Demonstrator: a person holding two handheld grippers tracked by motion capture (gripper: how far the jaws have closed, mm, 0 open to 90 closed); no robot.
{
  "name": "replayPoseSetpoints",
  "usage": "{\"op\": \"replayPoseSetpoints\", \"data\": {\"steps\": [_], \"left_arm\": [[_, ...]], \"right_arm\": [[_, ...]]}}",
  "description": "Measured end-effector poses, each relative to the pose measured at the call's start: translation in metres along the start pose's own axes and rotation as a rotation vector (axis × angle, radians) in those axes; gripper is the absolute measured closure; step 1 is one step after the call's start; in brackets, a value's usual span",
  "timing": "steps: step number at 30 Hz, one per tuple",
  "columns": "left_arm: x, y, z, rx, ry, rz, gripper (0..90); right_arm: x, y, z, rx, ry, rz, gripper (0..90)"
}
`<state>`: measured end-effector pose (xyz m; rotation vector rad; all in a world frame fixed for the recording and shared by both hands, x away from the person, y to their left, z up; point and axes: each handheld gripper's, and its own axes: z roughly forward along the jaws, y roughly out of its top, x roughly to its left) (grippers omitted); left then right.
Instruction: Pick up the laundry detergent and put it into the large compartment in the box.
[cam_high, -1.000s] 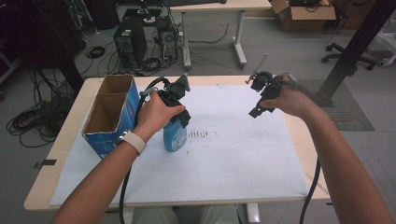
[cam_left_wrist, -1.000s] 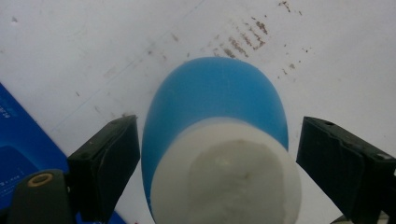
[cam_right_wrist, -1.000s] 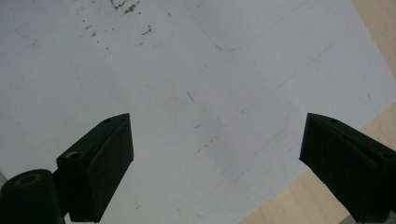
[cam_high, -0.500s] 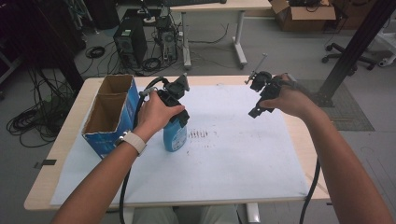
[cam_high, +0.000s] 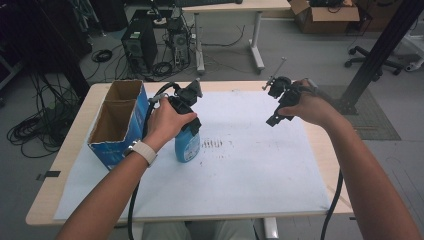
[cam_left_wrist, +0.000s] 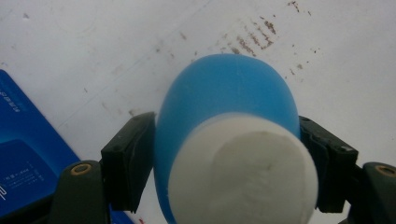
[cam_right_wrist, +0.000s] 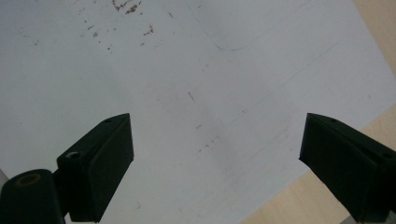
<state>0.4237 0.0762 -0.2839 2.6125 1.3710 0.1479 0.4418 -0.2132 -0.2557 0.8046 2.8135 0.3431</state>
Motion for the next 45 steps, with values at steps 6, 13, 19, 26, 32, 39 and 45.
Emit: {"op": "replayPoseSetpoints", "data": {"steps": [6,13,19,26,32,39,45], "left_arm": [[0.001,0.000,0.000,-0.001,0.003,-0.003,30.5],[0.001,0.000,0.000,-0.001,-0.002,-0.006,34.4],[-0.001,0.000,0.000,0.000,0.002,0.001,36.6],[-0.002,-0.001,-0.003,0.009,0.006,0.000,37.1],[0.000,-0.002,-0.013,0.011,-0.003,-0.003,37.2],[0.000,-0.002,-0.031,0.011,0.000,0.004,37.2],[0.002,-0.004,-0.053,0.024,0.005,0.013,37.3]], "right_arm": [[0.000,0.000,0.000,0.001,0.001,-0.001,9.6],[0.000,0.000,0.000,0.002,0.001,-0.002,9.6],[0.000,0.000,0.000,0.000,0.001,0.000,9.6],[0.000,-0.001,0.000,0.000,0.000,0.000,9.6],[-0.001,-0.002,-0.001,-0.001,-0.001,0.002,9.6],[0.001,-0.001,-0.002,-0.002,-0.001,-0.002,9.6],[0.002,-0.001,-0.003,-0.003,-0.002,-0.003,9.6]]}}
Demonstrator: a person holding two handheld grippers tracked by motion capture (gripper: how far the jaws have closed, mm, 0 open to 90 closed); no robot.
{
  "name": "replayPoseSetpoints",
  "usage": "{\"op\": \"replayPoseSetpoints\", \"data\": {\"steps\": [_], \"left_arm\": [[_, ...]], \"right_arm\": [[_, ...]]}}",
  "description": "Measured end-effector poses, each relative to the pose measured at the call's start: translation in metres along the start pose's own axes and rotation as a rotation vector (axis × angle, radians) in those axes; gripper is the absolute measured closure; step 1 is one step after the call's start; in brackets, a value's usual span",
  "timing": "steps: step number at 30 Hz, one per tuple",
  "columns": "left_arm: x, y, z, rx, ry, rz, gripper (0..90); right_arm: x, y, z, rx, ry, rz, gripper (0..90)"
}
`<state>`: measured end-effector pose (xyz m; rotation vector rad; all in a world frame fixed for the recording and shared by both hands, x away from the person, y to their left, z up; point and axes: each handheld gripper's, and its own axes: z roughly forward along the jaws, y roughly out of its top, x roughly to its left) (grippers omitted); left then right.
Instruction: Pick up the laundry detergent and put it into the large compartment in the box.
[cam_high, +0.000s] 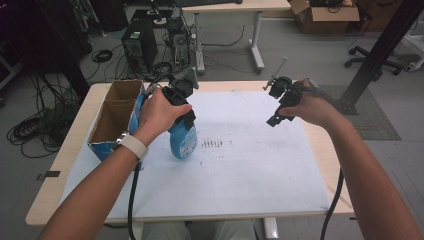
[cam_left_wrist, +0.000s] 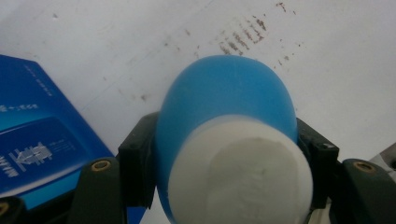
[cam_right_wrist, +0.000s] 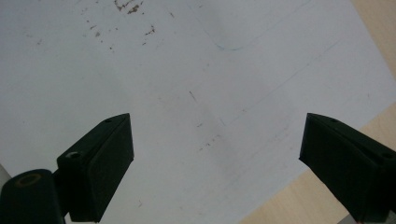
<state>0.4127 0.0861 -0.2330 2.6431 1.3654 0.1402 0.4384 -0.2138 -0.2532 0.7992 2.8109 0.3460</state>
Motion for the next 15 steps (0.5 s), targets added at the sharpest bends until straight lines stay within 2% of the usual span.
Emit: {"op": "replayPoseSetpoints", "data": {"steps": [2,3,4,5,6,7,9,10,13,14,15], "left_arm": [[0.001,0.000,-0.008,0.001,0.004,-0.003,37.3],[0.002,0.001,-0.021,-0.001,0.012,-0.010,37.3],[0.002,0.001,-0.021,-0.001,0.012,-0.010,37.3],[0.003,0.002,-0.031,0.006,0.015,-0.011,37.3],[0.003,0.002,-0.031,0.006,0.015,-0.011,37.3],[0.004,0.003,-0.043,0.011,0.016,-0.017,37.3],[0.007,0.004,-0.053,0.018,0.014,-0.027,37.3],[0.007,0.004,-0.053,0.018,0.014,-0.027,37.3],[0.013,0.006,-0.074,0.026,0.008,-0.050,37.3],[0.013,0.006,-0.074,0.026,0.008,-0.050,37.3],[0.016,0.007,-0.083,0.030,0.009,-0.059,37.3]], "right_arm": [[0.001,0.000,-0.001,-0.001,-0.003,0.000,9.6],[0.001,0.001,-0.001,-0.002,-0.003,0.000,9.6],[0.001,0.001,-0.001,-0.002,-0.003,0.000,9.6],[0.001,0.001,-0.001,-0.001,-0.003,-0.004,9.6],[0.002,0.001,-0.001,-0.001,-0.004,-0.004,9.6],[0.002,0.002,-0.001,-0.001,-0.004,-0.004,9.6],[0.003,0.002,-0.001,-0.002,-0.003,-0.007,9.6],[0.003,0.002,-0.002,-0.003,-0.003,-0.007,9.6],[0.004,0.003,-0.002,-0.002,-0.004,-0.009,9.6],[0.004,0.003,-0.002,-0.003,-0.004,-0.011,9.6],[0.004,0.003,-0.002,-0.001,-0.003,-0.011,9.6]]}}
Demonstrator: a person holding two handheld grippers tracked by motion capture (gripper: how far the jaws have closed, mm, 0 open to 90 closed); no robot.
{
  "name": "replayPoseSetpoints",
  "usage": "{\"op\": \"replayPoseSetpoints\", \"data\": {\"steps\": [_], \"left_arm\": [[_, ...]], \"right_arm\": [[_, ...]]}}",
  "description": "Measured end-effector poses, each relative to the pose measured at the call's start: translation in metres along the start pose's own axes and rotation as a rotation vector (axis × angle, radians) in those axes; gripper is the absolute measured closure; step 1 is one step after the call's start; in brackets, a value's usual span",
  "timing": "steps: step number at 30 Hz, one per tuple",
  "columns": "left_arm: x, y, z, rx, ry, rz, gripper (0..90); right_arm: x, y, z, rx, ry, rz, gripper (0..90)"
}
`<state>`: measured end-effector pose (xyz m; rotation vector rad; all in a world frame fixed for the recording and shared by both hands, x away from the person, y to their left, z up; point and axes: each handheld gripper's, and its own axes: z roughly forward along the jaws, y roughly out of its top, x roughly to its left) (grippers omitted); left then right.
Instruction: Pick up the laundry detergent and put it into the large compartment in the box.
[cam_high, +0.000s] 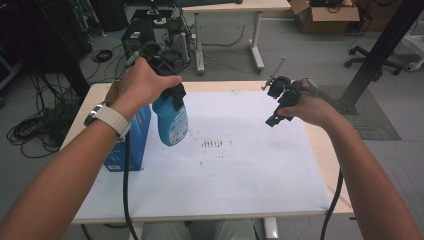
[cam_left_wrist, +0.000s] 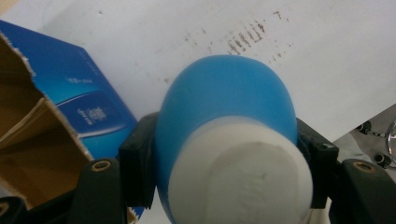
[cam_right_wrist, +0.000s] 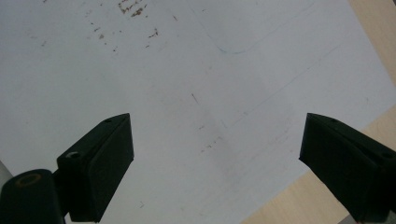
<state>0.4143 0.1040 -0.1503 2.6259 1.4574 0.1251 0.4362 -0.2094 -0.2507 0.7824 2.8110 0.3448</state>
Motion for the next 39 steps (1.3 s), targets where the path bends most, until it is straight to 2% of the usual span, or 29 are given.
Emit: {"op": "replayPoseSetpoints", "data": {"steps": [1,2,5,6,8,9,12,14,15,16,18,20,21,24,30,39], "left_arm": [[0.000,0.000,0.000,0.000,0.000,0.000,37.3],[0.004,0.000,-0.011,-0.003,0.005,-0.010,37.3],[0.007,0.000,-0.019,-0.009,0.009,-0.023,37.3],[0.011,-0.001,-0.030,-0.016,0.011,-0.040,37.3],[0.014,-0.001,-0.033,-0.016,0.011,-0.044,37.3],[0.018,-0.003,-0.041,-0.027,0.009,-0.064,37.3],[0.023,-0.005,-0.048,-0.034,0.013,-0.085,37.4],[0.031,-0.008,-0.059,-0.048,0.022,-0.127,37.3],[0.031,-0.008,-0.059,-0.048,0.022,-0.127,37.3],[0.036,-0.010,-0.065,-0.058,0.028,-0.155,37.3],[0.038,-0.011,-0.067,-0.059,0.031,-0.171,37.3],[0.046,-0.015,-0.075,-0.051,0.053,-0.202,37.3],[0.046,-0.015,-0.075,-0.051,0.053,-0.202,37.3],[0.055,-0.020,-0.085,-0.064,0.066,-0.244,37.3],[0.068,-0.028,-0.100,-0.075,0.082,-0.297,37.4],[0.081,-0.037,-0.112,-0.093,0.106,-0.348,37.4]], "right_arm": [[0.000,0.000,0.000,0.000,0.000,0.000,9.6],[0.000,0.000,0.000,-0.001,-0.001,-0.001,9.6],[0.000,0.000,-0.001,-0.002,-0.001,0.001,9.6],[0.000,0.001,-0.001,-0.003,0.000,0.001,9.6],[0.000,0.001,-0.001,-0.003,-0.001,0.000,9.6],[0.001,0.001,-0.001,-0.004,-0.001,0.000,9.6],[0.001,0.001,-0.001,-0.006,-0.001,0.000,9.6],[0.000,0.000,-0.002,-0.006,-0.001,0.002,9.7],[0.000,0.000,-0.002,-0.006,-0.001,0.002,9.7],[0.000,0.000,-0.003,-0.007,-0.001,0.002,9.8],[0.000,0.000,-0.003,-0.008,-0.002,0.002,9.8],[-0.001,0.001,-0.003,-0.009,-0.003,0.005,9.7],[-0.001,0.001,-0.003,-0.009,-0.003,0.005,9.7],[0.000,0.002,-0.003,-0.009,-0.001,0.001,9.8],[0.000,0.003,-0.002,-0.009,0.000,-0.005,9.7],[0.001,0.006,-0.002,-0.004,-0.004,-0.009,9.8]]}}
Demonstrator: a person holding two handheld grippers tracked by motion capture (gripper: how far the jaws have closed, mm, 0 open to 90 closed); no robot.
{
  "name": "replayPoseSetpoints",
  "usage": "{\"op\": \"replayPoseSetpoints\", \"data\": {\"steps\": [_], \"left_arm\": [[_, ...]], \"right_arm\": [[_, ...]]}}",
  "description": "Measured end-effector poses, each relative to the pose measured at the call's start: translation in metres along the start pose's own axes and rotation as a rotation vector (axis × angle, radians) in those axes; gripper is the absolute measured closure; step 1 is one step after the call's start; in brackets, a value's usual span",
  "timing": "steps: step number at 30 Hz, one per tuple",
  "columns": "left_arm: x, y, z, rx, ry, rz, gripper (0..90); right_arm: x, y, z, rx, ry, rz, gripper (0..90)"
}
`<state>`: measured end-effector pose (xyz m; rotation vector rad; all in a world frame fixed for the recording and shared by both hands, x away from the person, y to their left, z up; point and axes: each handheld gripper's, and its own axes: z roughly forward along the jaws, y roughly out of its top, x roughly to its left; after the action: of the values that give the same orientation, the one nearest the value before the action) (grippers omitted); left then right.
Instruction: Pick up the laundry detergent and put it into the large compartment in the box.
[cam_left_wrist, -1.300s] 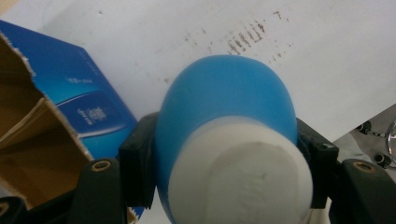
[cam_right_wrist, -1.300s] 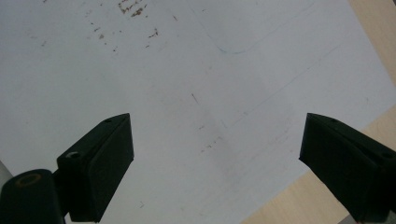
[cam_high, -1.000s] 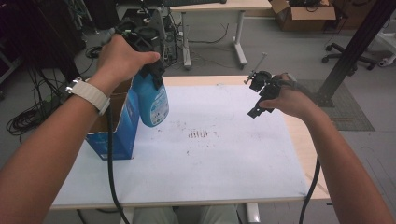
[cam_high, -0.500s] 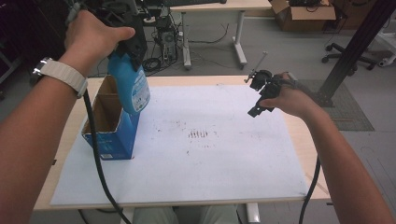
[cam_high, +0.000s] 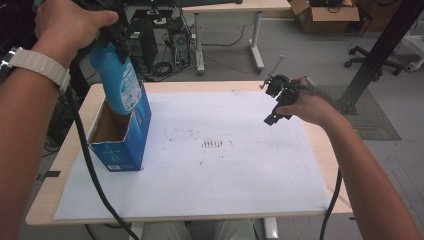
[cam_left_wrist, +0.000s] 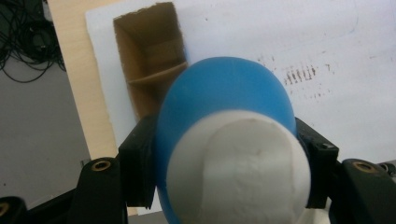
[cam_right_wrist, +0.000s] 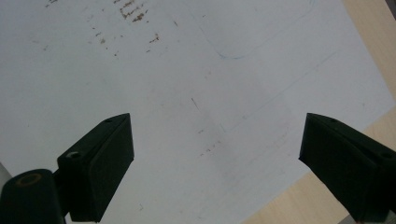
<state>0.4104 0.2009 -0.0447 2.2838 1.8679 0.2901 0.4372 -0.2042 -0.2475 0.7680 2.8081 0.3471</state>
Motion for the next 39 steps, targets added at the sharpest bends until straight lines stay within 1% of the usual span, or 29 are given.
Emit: {"op": "replayPoseSetpoints", "data": {"steps": [1,2,3,6,7,8,9,11,12,13,16,19,20,21,22,23,24,25,26,28,30,31,32,33,34,35,36,37,39], "left_arm": [[0.003,0.000,0.000,-0.004,-0.002,-0.009,37.4],[0.003,0.000,0.000,-0.004,-0.002,-0.009,37.4],[0.009,-0.001,0.001,-0.007,0.000,-0.022,37.4],[0.012,-0.002,0.003,-0.006,0.009,-0.033,37.4],[0.017,-0.003,0.006,-0.006,0.026,-0.044,37.4],[0.017,-0.003,0.006,-0.006,0.026,-0.044,37.4],[0.021,-0.004,0.008,-0.005,0.039,-0.057,37.4],[0.024,-0.006,0.010,-0.004,0.053,-0.068,37.4],[0.024,-0.006,0.010,-0.004,0.053,-0.068,37.4],[0.027,-0.007,0.014,-0.006,0.061,-0.074,37.4],[0.031,-0.009,0.018,-0.010,0.061,-0.084,37.4],[0.035,-0.011,0.029,-0.007,0.058,-0.095,37.4],[0.035,-0.011,0.029,-0.007,0.058,-0.095,37.4],[0.037,-0.013,0.035,-0.007,0.059,-0.099,37.4],[0.037,-0.013,0.035,-0.007,0.059,-0.099,37.4],[0.039,-0.014,0.041,-0.006,0.063,-0.102,37.4],[0.039,-0.014,0.041,-0.006,0.063,-0.102,37.4],[0.040,-0.015,0.050,-0.002,0.067,-0.103,37.4],[0.040,-0.015,0.050,-0.002,0.067,-0.103,37.4],[0.044,-0.016,0.062,0.003,0.065,-0.109,37.4],[0.044,-0.017,0.064,0.006,0.063,-0.110,37.4],[0.047,-0.018,0.073,0.009,0.063,-0.111,37.4],[0.047,-0.018,0.073,0.009,0.063,-0.111,37.4],[0.048,-0.019,0.081,0.015,0.059,-0.112,37.4],[0.048,-0.019,0.081,0.015,0.059,-0.112,37.4],[0.050,-0.021,0.091,0.022,0.056,-0.109,37.4],[0.050,-0.021,0.091,0.022,0.056,-0.109,37.4],[0.050,-0.022,0.099,0.031,0.056,-0.104,37.4],[0.050,-0.022,0.102,0.033,0.056,-0.101,37.4]], "right_arm": [[0.000,0.000,0.000,0.000,0.001,-0.002,9.7],[0.000,0.000,0.000,0.000,0.001,-0.002,9.7],[0.000,0.000,0.000,-0.002,0.001,-0.001,9.7],[0.000,-0.001,0.000,-0.002,0.002,-0.001,9.7],[0.000,-0.001,0.000,-0.002,0.002,0.000,9.7],[0.000,-0.001,0.000,-0.002,0.002,0.000,9.7],[-0.001,-0.001,0.000,-0.002,0.002,0.001,9.7],[-0.001,-0.001,0.000,-0.003,0.002,0.002,9.7],[-0.001,-0.001,0.000,-0.003,0.002,0.002,9.7],[-0.001,-0.001,0.000,-0.003,0.003,0.003,9.7],[-0.001,-0.001,0.001,-0.003,0.003,0.004,9.7],[0.000,0.000,0.001,-0.002,0.004,0.002,9.7],[0.000,0.000,0.001,-0.002,0.004,0.002,9.7],[0.000,0.000,0.001,0.000,0.004,0.003,9.7],[0.000,0.001,0.001,0.000,0.005,0.003,9.7],[0.000,0.001,0.001,-0.002,0.005,0.002,9.7],[0.000,0.001,0.002,-0.002,0.005,0.001,9.7],[0.001,0.001,0.002,0.000,0.004,0.002,9.7],[0.001,0.001,0.002,0.000,0.004,0.002,9.7],[0.000,0.001,0.002,0.000,0.004,0.002,9.7],[0.001,0.001,0.002,0.000,0.006,0.001,9.7],[0.000,0.001,0.002,0.002,0.006,0.002,9.7],[0.000,0.001,0.002,0.002,0.006,0.002,9.7],[0.000,0.001,0.003,0.003,0.007,0.002,9.7],[0.000,0.001,0.003,0.003,0.007,0.002,9.7],[0.000,0.001,0.003,0.003,0.007,0.004,9.7],[0.000,0.001,0.003,0.003,0.007,0.004,9.7],[0.000,0.001,0.003,0.004,0.007,0.003,9.7],[0.000,0.001,0.003,0.004,0.007,0.004,9.7]]}}
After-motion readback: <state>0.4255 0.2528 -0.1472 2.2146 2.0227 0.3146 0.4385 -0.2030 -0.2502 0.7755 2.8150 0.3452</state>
